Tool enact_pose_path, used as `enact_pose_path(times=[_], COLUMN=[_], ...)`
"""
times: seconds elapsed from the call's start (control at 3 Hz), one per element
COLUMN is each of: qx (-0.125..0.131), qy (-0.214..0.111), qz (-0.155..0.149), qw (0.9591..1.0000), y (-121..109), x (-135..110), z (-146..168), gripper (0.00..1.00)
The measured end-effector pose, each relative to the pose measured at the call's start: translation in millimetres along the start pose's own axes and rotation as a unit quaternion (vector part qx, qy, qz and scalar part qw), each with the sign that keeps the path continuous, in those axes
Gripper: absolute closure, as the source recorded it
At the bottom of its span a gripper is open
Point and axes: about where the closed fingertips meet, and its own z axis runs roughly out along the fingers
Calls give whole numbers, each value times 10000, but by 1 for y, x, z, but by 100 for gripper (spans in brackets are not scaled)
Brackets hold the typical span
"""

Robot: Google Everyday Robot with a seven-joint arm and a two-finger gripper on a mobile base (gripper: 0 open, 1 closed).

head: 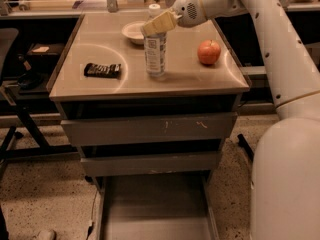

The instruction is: Pick blue plastic bottle from bottom drawer and place on counter

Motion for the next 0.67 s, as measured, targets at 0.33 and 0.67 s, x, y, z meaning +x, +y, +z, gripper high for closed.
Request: enact_pose_path(times=[0.33, 0.67], qx=[-3, -94], qy=[121, 122], qz=[109, 161], qw=[9999, 9998], y=[-10, -15], x=[10, 16], z=[8, 13], gripper=[100, 100])
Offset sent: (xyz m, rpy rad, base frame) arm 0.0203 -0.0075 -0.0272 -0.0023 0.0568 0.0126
